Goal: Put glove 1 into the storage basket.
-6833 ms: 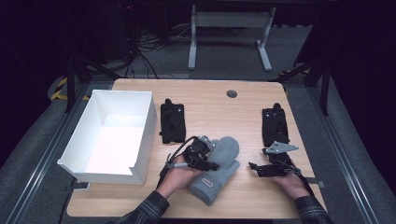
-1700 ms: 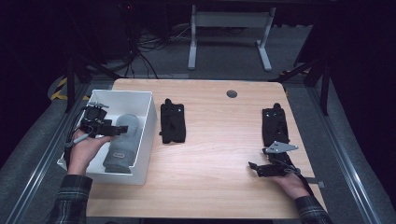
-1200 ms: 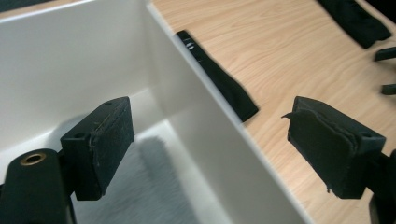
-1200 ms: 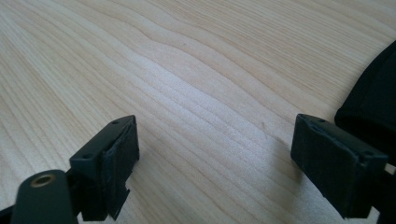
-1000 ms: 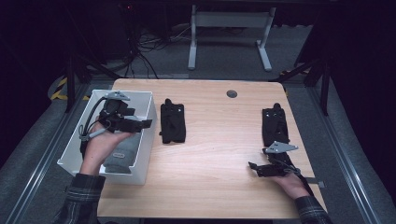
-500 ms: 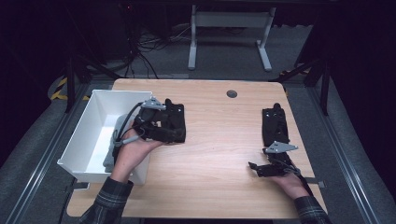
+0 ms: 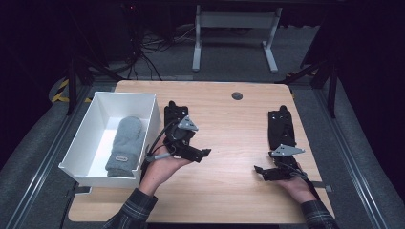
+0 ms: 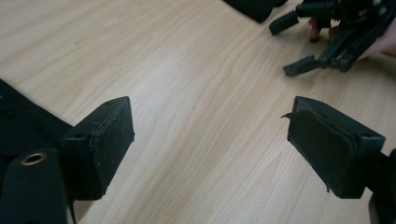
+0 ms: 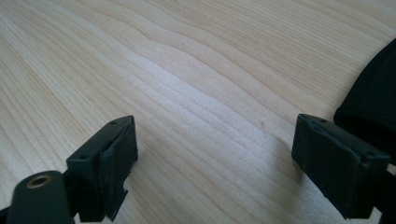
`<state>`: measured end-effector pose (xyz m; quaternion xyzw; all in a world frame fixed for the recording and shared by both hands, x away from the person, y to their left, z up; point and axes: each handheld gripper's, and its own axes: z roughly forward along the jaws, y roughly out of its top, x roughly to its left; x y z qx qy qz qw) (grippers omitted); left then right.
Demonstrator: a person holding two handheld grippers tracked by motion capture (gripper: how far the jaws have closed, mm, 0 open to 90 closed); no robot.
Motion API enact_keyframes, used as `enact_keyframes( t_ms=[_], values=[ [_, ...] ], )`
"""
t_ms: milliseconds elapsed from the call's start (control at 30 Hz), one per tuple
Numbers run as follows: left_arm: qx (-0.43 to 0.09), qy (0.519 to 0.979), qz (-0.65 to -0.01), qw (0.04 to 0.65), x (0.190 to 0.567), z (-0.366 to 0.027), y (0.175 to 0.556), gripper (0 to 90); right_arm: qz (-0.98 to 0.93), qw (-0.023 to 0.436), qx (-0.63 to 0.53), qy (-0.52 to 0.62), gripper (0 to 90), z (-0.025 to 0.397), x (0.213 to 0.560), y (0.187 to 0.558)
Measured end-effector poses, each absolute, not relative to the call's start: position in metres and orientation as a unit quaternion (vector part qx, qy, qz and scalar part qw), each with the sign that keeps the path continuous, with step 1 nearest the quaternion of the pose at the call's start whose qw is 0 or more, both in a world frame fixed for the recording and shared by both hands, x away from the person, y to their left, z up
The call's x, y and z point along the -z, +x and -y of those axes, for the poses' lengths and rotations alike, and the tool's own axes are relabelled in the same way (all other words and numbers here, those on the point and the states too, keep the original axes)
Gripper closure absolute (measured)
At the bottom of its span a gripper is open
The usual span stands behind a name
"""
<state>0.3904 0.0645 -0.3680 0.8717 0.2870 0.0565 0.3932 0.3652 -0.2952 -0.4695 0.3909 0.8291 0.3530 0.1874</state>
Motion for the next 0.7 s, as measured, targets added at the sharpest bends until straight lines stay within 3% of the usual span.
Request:
enact_keyframes(
  t_ms=[267,433,600,633,700],
  values=[
    [-0.045,0.884,-0.285,0.369,0.413,-0.054,0.389,15.0,-0.829,0.188,-0.353,0.391,14.7,0.295,0.470,0.365],
    [-0.045,0.888,-0.288,0.356,0.439,-0.054,0.387,14.7,-0.832,0.181,-0.351,0.389,21.5,0.296,0.467,0.366],
    [-0.053,0.892,-0.285,0.347,0.457,-0.055,0.385,14.2,-0.836,0.174,-0.358,0.376,42.8,0.298,0.455,0.366],
    [-0.061,0.895,-0.282,0.341,0.462,-0.055,0.384,14.1,-0.835,0.182,-0.362,0.373,53.2,0.300,0.448,0.368],
    [-0.062,0.897,-0.281,0.336,0.465,-0.055,0.384,12.0,-0.834,0.185,-0.363,0.372,56.6,0.302,0.445,0.369]
  ],
)
